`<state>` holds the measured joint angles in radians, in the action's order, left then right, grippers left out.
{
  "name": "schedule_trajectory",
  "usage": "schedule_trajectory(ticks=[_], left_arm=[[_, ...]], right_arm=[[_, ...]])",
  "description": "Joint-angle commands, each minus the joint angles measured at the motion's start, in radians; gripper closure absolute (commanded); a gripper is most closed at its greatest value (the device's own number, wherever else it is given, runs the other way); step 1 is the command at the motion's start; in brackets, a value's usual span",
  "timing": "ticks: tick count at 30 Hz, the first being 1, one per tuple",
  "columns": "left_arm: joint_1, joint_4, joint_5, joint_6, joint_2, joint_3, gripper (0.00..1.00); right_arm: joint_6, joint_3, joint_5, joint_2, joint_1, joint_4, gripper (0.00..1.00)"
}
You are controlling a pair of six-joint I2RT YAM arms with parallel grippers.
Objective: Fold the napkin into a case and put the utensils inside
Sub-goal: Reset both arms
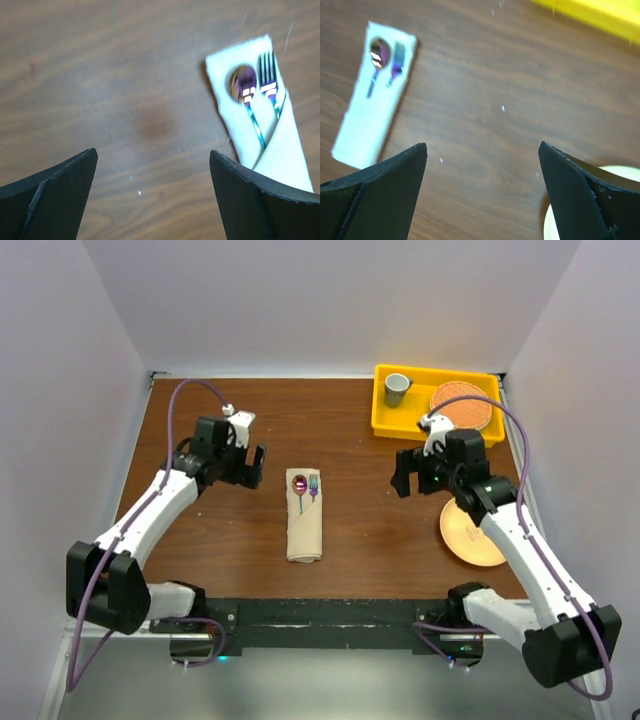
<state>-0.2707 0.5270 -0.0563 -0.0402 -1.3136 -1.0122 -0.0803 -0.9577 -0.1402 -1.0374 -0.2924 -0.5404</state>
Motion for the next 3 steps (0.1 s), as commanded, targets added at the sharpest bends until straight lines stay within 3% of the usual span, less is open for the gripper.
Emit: schedule_trajectory(ticks=[1, 3], left_arm=[[0.001, -0.047, -0.037, 0.003, 0.086, 0.027, 0.0], [0.005, -0.042, -0.039, 0.025, 0.091, -0.009, 0.0]], right_arm=[[0.02, 0.028, 0.028, 0.043, 0.012, 0.008, 0.02], [0.014, -0.002, 0.039, 0.027, 0.031, 0.029, 0.02]])
